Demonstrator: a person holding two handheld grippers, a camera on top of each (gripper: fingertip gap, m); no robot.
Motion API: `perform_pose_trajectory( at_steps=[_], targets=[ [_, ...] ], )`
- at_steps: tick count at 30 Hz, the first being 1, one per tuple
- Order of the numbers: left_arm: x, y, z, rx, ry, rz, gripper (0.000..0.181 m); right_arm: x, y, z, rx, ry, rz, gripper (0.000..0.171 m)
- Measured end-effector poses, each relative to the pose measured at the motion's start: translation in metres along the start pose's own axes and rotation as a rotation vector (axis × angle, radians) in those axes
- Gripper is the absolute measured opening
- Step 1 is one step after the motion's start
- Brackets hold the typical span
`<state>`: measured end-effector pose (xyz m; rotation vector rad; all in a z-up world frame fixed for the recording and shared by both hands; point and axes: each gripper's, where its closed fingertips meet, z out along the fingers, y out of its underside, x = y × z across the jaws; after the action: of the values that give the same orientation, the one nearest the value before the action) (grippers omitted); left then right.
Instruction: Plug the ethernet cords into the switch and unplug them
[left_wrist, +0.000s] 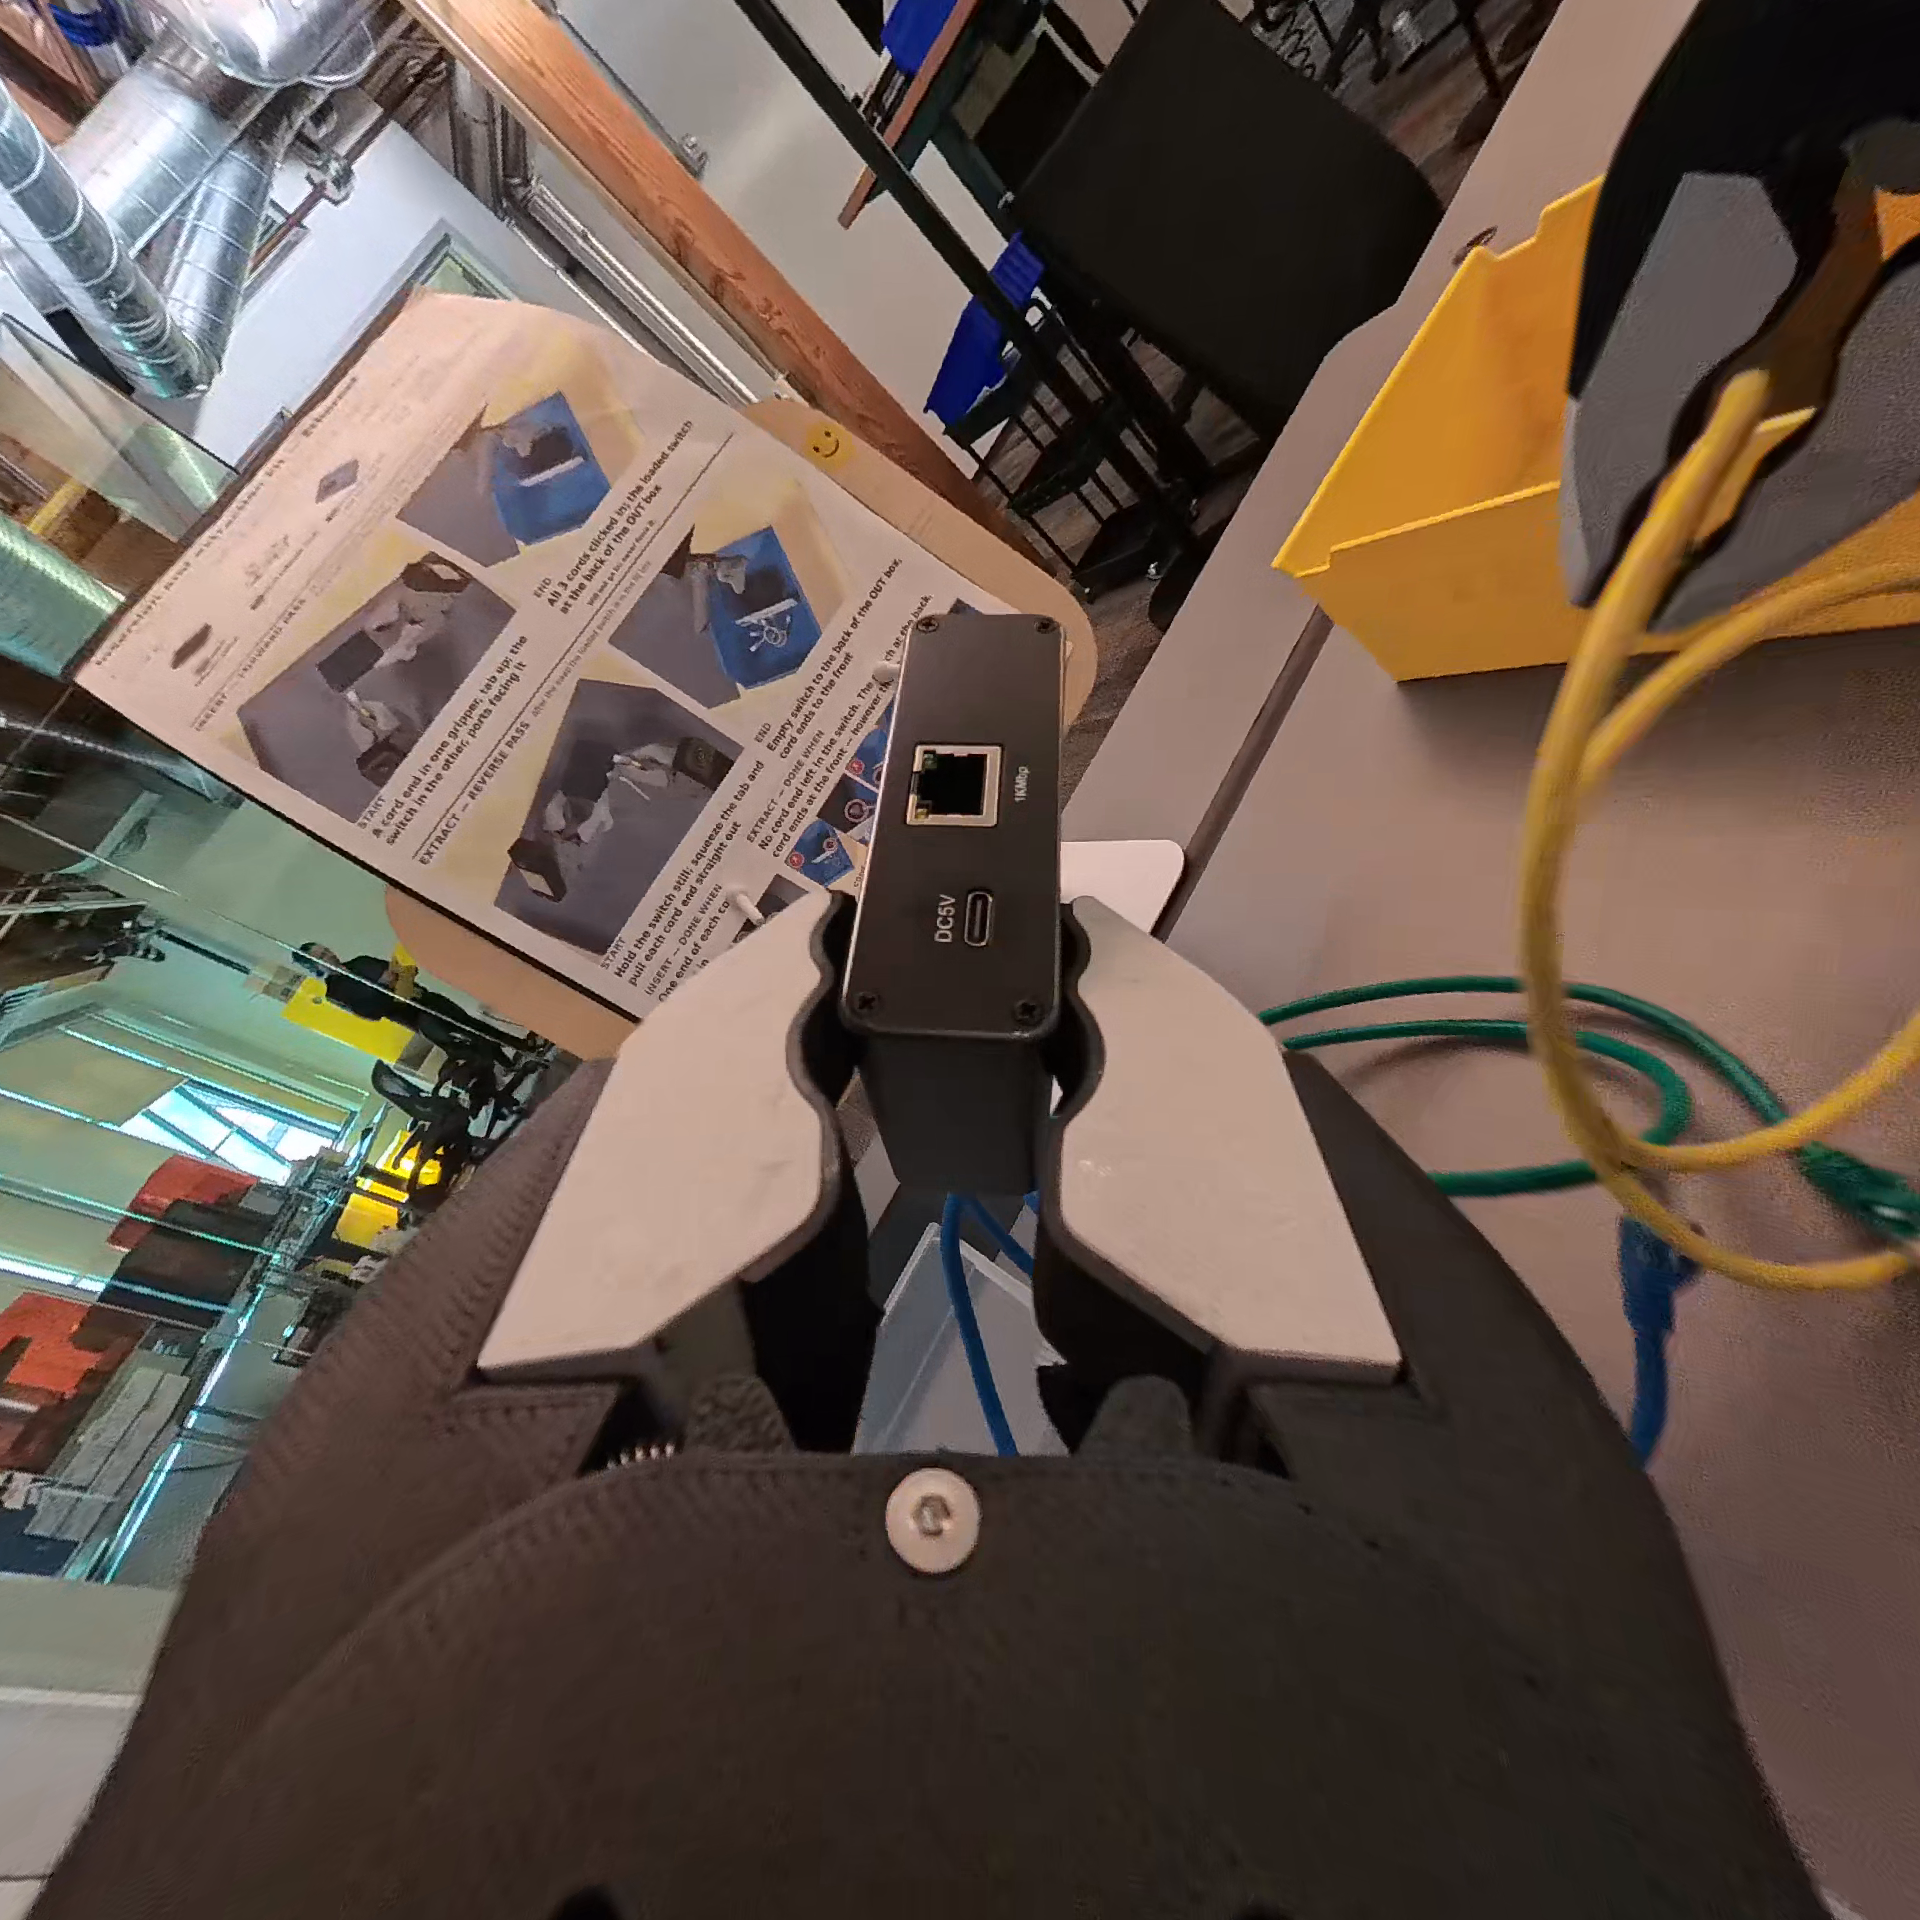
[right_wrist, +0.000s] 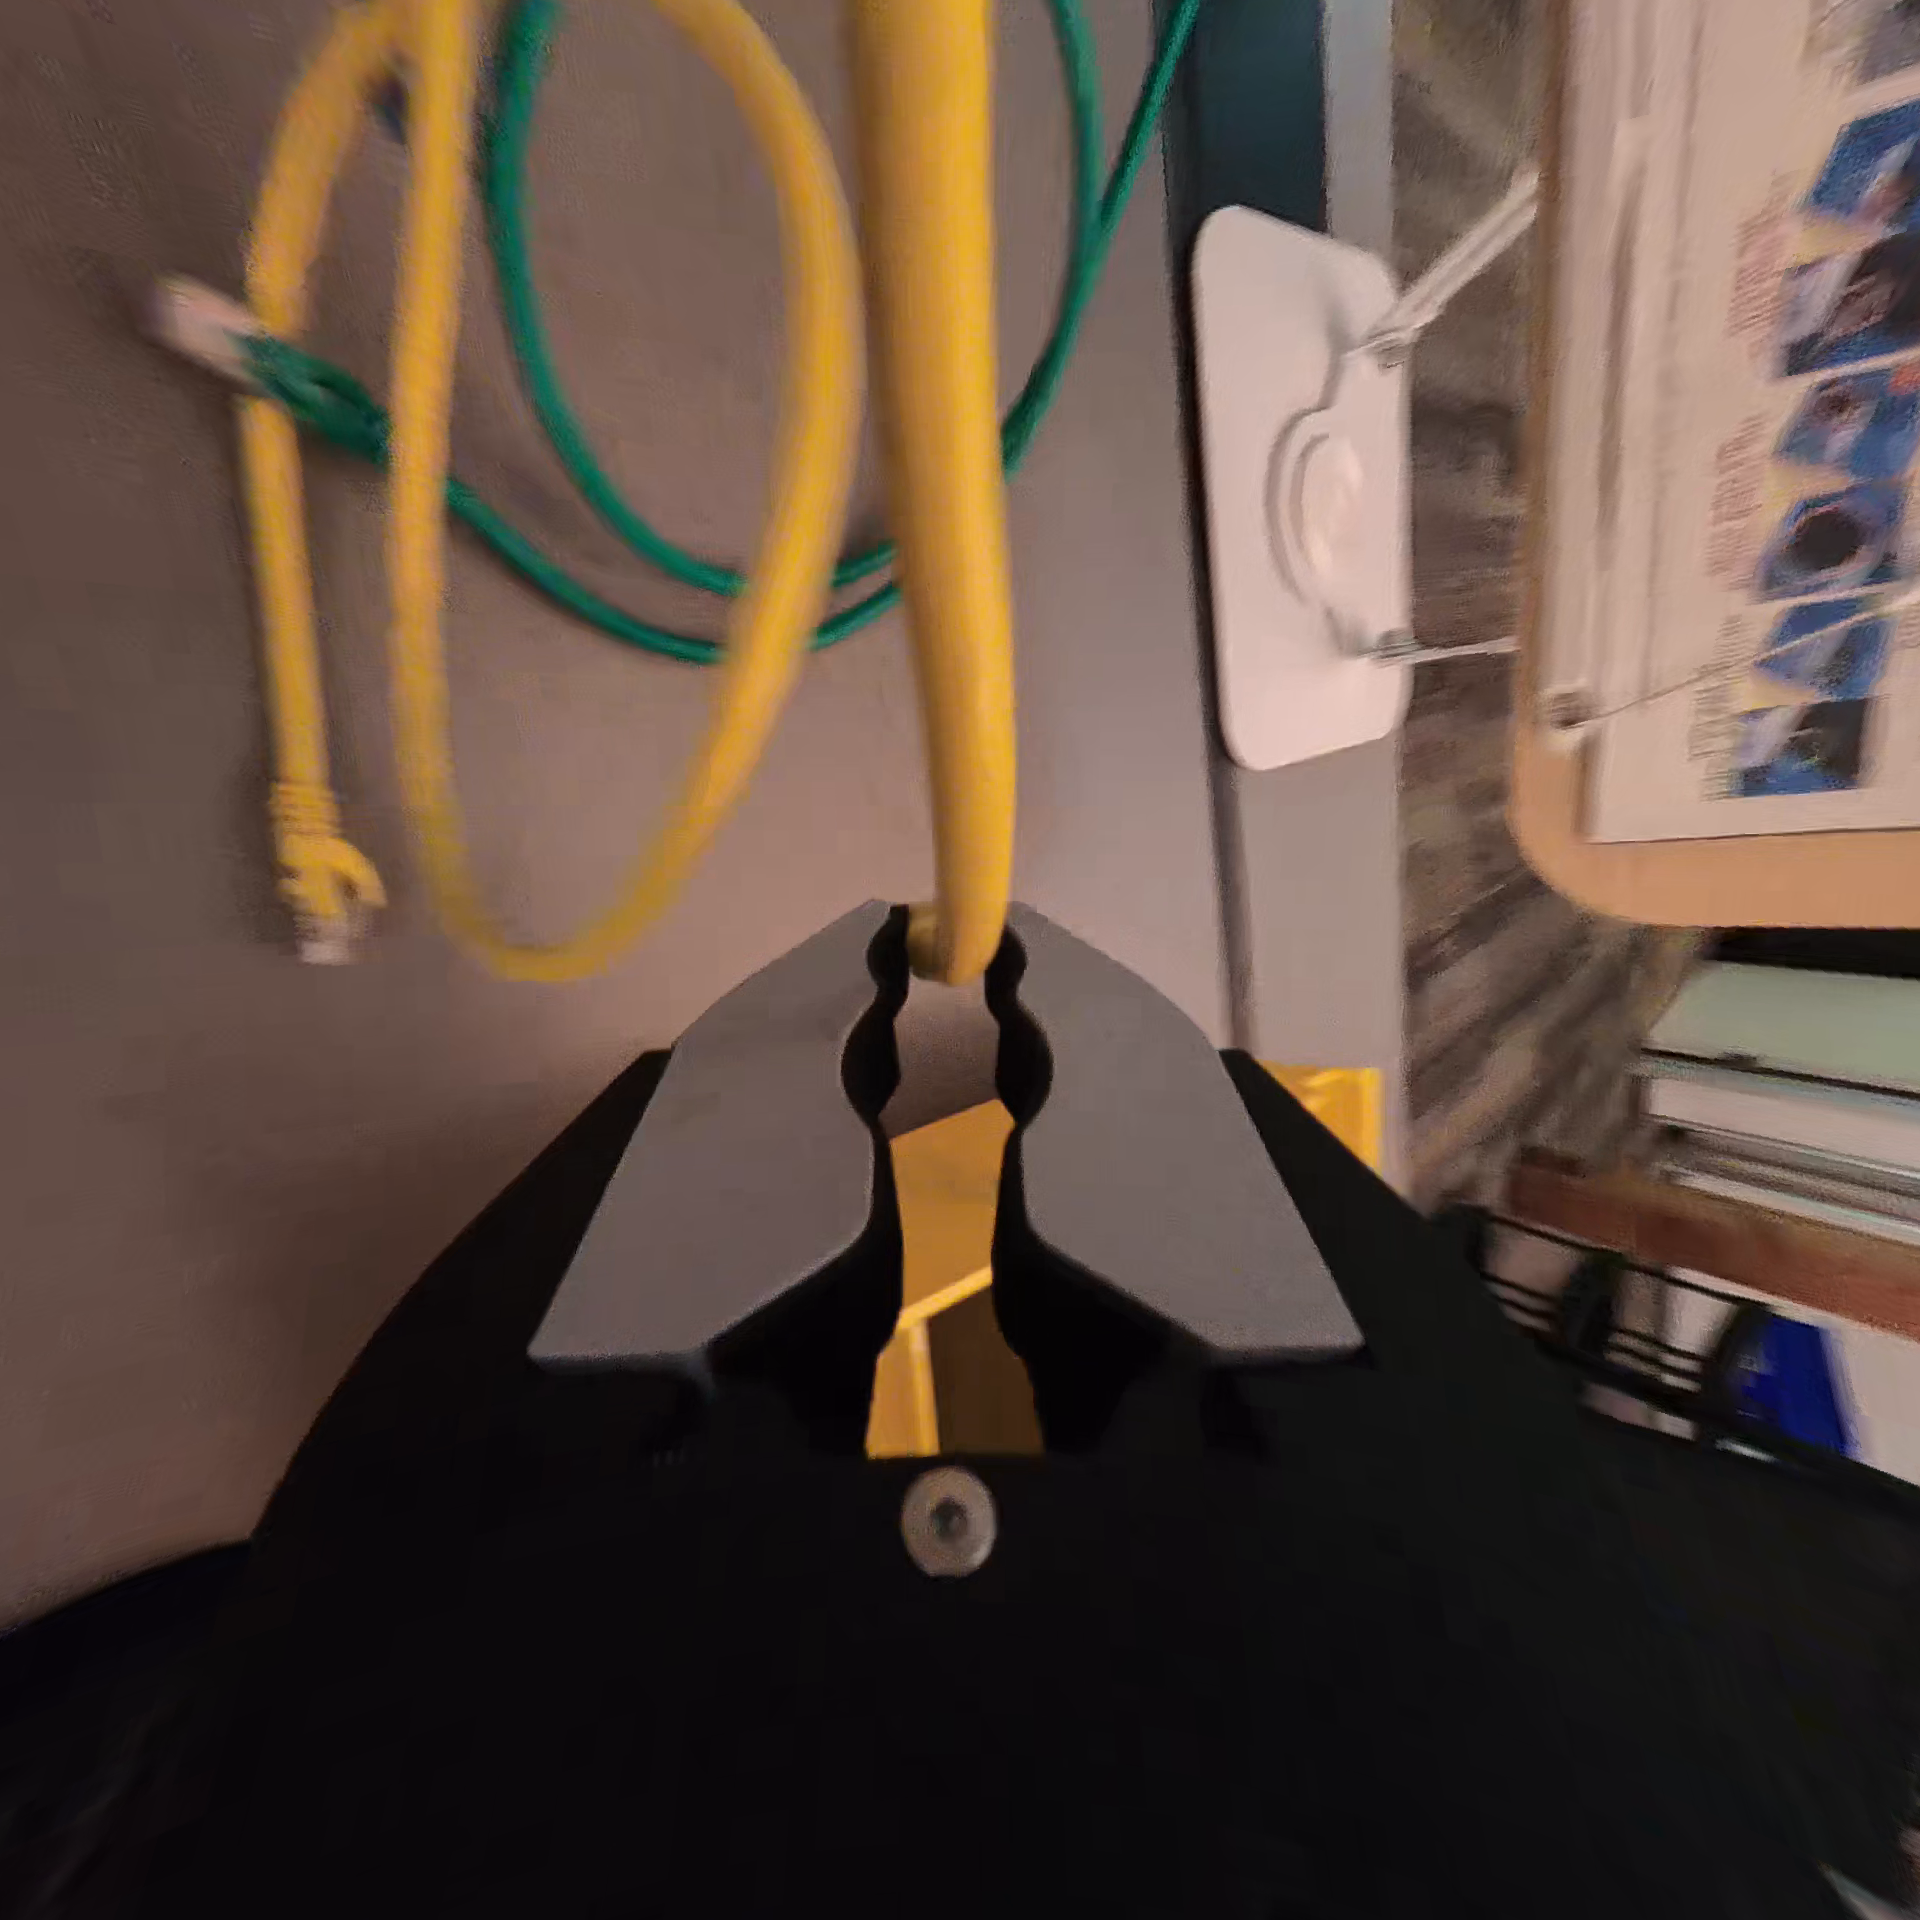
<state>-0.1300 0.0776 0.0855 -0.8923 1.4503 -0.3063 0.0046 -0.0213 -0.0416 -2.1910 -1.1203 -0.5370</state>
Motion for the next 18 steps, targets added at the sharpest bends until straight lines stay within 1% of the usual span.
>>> perform_pose_trajectory(
  at_steps=[2,4,5,6,8,11,15,16,18],
  targets=[
    [-0.003,0.003,0.000,-0.008,-0.007,-0.012,0.036,-0.014,0.004,0.006,-0.020,-0.119,0.100,0.015],
    [-0.006,0.007,0.002,-0.018,-0.016,-0.029,0.036,-0.014,0.008,0.011,-0.028,-0.139,0.128,0.015],
    [-0.007,0.010,0.003,-0.023,-0.017,-0.039,0.036,-0.015,0.002,0.009,0.028,-0.176,0.153,0.014],
    [-0.009,0.012,0.003,-0.027,-0.016,-0.050,0.036,-0.013,-0.008,0.002,0.119,-0.206,0.192,0.014],
    [-0.010,0.014,0.004,-0.028,-0.013,-0.069,0.036,0.001,-0.023,-0.025,0.304,-0.239,0.298,0.014],
    [-0.010,0.017,0.005,-0.038,-0.009,-0.080,0.036,0.040,-0.024,-0.074,0.538,-0.150,0.451,0.014],
    [-0.006,0.020,0.008,-0.052,0.005,-0.079,0.036,0.090,0.012,-0.131,0.749,0.011,0.682,0.014],
    [-0.006,0.021,0.009,-0.055,0.008,-0.077,0.036,0.095,0.021,-0.141,0.794,0.017,0.709,0.014],
    [-0.005,0.021,0.009,-0.058,0.006,-0.071,0.036,0.093,0.038,-0.158,0.815,0.050,0.623,0.014]
  ],
)
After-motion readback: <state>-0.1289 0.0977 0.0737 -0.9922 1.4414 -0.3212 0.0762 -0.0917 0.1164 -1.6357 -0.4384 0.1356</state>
